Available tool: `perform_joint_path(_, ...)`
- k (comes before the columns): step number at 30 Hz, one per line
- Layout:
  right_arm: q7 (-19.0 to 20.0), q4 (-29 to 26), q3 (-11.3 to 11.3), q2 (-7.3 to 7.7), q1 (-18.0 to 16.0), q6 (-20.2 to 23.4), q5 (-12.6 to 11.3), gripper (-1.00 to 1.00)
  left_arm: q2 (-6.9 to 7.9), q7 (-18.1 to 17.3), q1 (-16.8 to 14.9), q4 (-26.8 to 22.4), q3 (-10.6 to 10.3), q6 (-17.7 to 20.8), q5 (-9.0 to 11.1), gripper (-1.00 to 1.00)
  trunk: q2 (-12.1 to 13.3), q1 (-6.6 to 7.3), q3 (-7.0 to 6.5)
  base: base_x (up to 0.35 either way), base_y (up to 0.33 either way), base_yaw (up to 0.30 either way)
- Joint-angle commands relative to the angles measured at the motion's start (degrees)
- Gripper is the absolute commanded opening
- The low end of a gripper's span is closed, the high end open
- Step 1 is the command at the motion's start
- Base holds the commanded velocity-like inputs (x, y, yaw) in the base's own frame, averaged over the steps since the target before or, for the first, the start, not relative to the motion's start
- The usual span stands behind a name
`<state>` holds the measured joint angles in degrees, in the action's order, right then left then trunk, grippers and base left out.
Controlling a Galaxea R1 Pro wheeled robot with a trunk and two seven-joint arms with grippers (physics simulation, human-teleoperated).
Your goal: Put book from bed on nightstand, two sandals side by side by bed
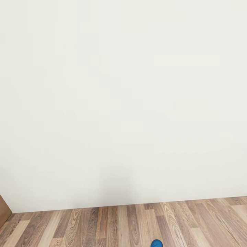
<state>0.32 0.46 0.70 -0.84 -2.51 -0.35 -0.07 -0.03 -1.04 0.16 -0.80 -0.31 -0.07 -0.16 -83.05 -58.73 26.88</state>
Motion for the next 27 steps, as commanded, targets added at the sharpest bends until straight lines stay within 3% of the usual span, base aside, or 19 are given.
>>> perform_joint_path(1, 0.0, 0.0, 0.1, -0.01, 0.0, 0.0, 0.0, 1.0, 0.01, -0.1, 0.0, -0.1, 0.0, 0.0, 0.0, 1.0, 0.0, 0.0, 0.05, 0.0, 0.0, 0.0)
perform_joint_path(27, 0.1, 0.1, 0.0, -0.12, 0.0, 0.0, 0.1, 1.0, 0.03, 0.0, 0.0, -0.1, 0.0, -0.1, 0.0, 1.0, 0.0, 0.0, 0.05, 0.0, 0.0, 0.0)
